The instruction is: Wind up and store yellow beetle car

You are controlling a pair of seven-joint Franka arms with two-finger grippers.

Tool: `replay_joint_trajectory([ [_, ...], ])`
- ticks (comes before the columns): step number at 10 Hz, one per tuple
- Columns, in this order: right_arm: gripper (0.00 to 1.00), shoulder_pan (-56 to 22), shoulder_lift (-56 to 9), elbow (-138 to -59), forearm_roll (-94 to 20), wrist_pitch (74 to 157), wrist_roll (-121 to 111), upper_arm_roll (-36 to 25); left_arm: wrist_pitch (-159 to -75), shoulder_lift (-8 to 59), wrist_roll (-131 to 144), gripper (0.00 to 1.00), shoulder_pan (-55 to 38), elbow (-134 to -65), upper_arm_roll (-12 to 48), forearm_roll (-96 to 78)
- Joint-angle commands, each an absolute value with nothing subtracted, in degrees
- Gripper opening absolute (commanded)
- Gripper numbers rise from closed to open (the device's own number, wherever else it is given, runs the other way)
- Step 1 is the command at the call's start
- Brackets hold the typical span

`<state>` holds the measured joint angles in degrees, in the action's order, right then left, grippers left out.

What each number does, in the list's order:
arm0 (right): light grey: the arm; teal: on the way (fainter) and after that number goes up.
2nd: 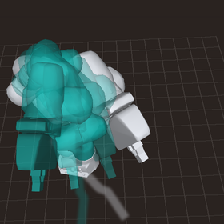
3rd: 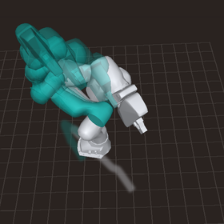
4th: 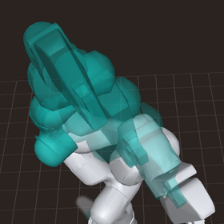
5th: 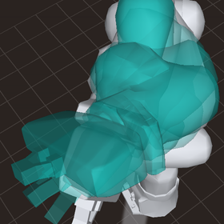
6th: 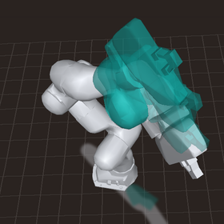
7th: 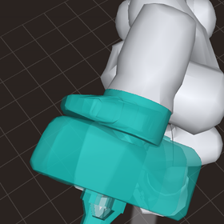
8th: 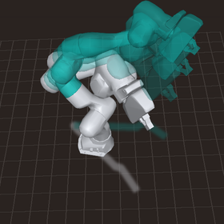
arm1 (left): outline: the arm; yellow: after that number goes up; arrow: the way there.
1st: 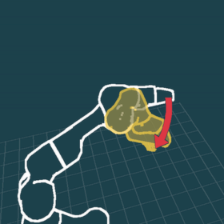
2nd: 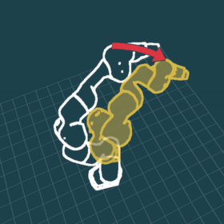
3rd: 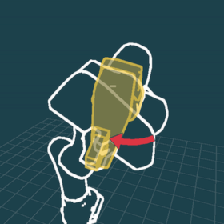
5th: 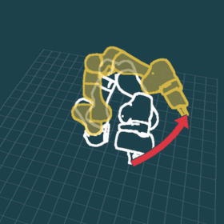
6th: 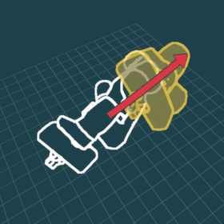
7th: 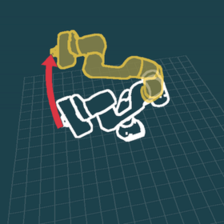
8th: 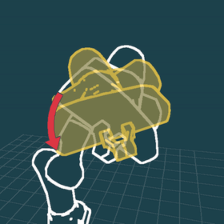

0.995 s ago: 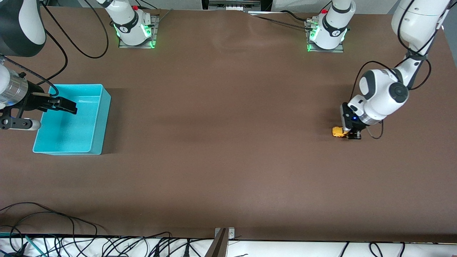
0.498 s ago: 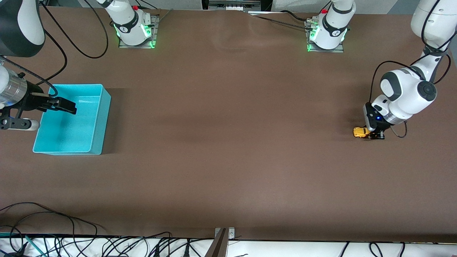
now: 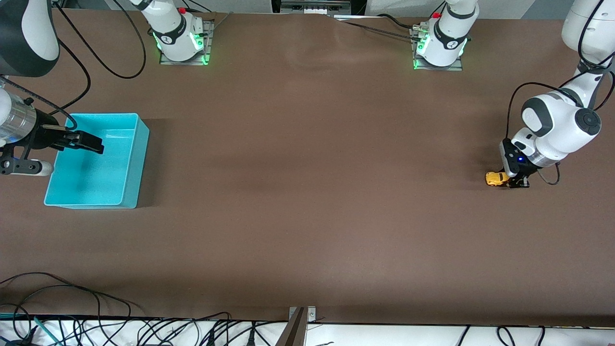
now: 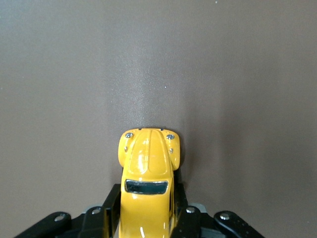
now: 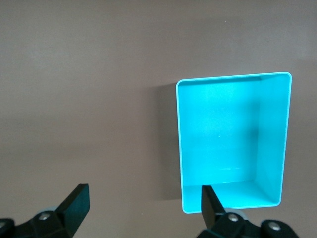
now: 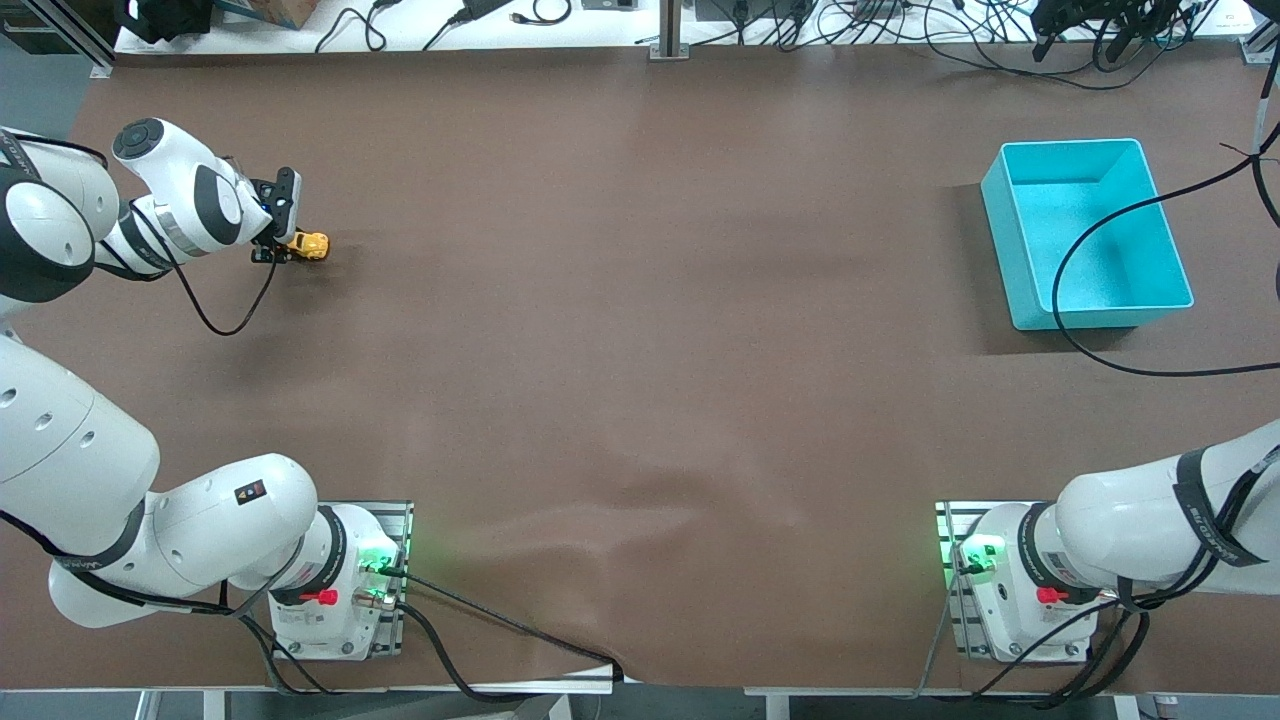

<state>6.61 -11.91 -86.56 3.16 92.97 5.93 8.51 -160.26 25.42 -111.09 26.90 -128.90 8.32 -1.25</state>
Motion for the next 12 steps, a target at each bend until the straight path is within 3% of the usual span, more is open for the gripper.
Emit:
replay_joint_trajectory([
  [1,1.00,7.0,-12.3,-85.3,2.1,92.0,5.4,8.6,-160.6,29.4,-113.9,0.15,27.8,-126.7,8.3,-0.4],
  [5,1.00,7.0,-12.3,-85.3,2.1,92.0,5.4,8.6,-158.7,28.8,-113.9,0.19,27.8,-126.7,8.3,-0.4],
  [6,1.00,7.0,-12.4,-85.3,2.1,91.9,5.4,8.6,-158.6,28.7,-113.9,0.25,27.8,-126.6,8.3,-0.6],
  [7,1.00,7.0,-12.3,-85.3,2.1,92.0,5.4,8.6,-158.6,28.7,-113.9,0.45,27.8,-126.6,8.3,-0.7],
  [8,1.00,7.0,-12.3,-85.3,2.1,92.0,5.4,8.6,-158.4,28.7,-113.9,0.82,27.8,-126.2,8.3,-0.7],
  [9,1.00,7.0,-12.3,-85.3,2.1,91.9,5.4,8.6,-157.4,28.4,-113.9,1.00,27.8,-126.1,8.4,-0.7],
  [12,1.00,7.0,-12.4,-85.3,2.1,92.0,5.4,8.6,-149.0,25.7,-113.5,1.00,27.6,-122.9,9.2,-1.1],
])
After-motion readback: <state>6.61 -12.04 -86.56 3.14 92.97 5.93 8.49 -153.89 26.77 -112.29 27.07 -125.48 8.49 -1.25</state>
